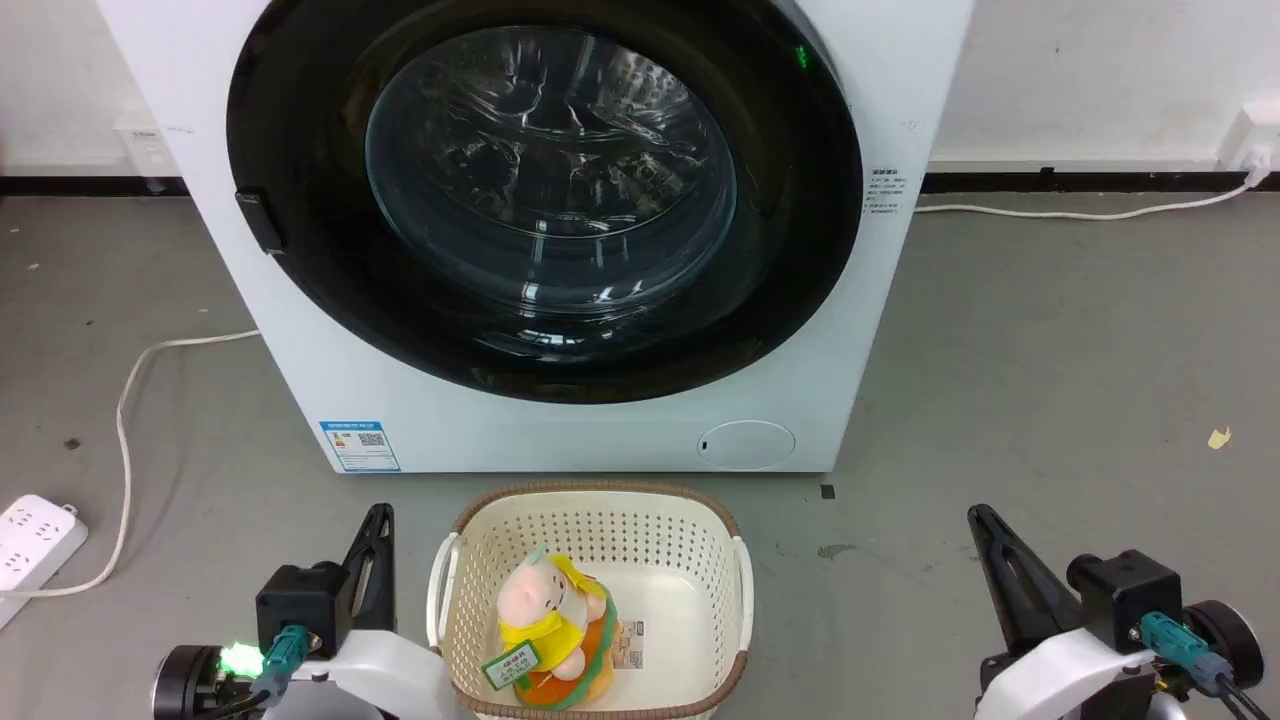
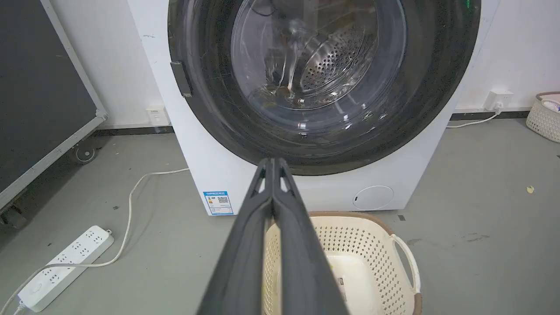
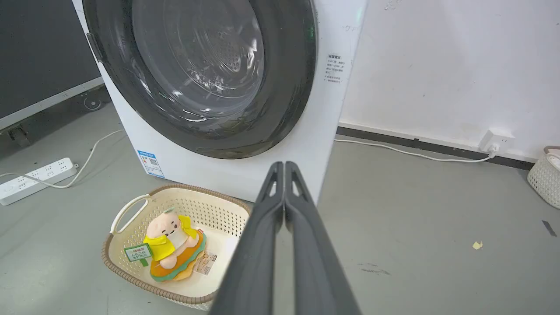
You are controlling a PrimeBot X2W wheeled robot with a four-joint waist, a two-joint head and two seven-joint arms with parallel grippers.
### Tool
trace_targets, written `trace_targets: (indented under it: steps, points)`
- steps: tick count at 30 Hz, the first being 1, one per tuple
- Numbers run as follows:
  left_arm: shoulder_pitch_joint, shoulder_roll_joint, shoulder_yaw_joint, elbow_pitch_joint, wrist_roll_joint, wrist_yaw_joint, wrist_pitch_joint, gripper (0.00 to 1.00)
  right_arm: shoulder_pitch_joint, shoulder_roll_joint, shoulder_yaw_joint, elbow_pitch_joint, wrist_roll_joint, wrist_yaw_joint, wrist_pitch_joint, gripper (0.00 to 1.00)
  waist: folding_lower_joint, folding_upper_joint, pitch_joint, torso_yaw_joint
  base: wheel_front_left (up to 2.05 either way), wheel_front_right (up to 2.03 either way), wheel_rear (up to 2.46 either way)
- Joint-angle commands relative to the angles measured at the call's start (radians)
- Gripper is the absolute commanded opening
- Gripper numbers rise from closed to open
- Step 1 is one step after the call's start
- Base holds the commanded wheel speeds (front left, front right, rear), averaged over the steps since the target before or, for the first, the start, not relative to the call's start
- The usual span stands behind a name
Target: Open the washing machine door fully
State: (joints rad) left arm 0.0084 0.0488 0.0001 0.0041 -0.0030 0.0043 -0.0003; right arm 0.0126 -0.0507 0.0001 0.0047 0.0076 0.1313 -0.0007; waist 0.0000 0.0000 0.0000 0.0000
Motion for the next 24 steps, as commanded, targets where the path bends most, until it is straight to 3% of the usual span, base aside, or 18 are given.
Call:
trace_targets:
  steps: [1,24]
  points:
    - [-0.008,0.001,0.0,-0.004,0.003,-0.004,0.0,0.0,-0.013,0.001,0.0,-0.005,-0.008,-0.001,0.001,0.0,0.0,0.0,0.0,0.0,0.0,0.0,0.0]
    - [-0.008,0.001,0.0,-0.004,0.003,-0.004,0.0,0.0,-0.013,0.001,0.0,-0.005,-0.008,-0.001,0.001,0.0,0.0,0.0,0.0,0.0,0.0,0.0,0.0]
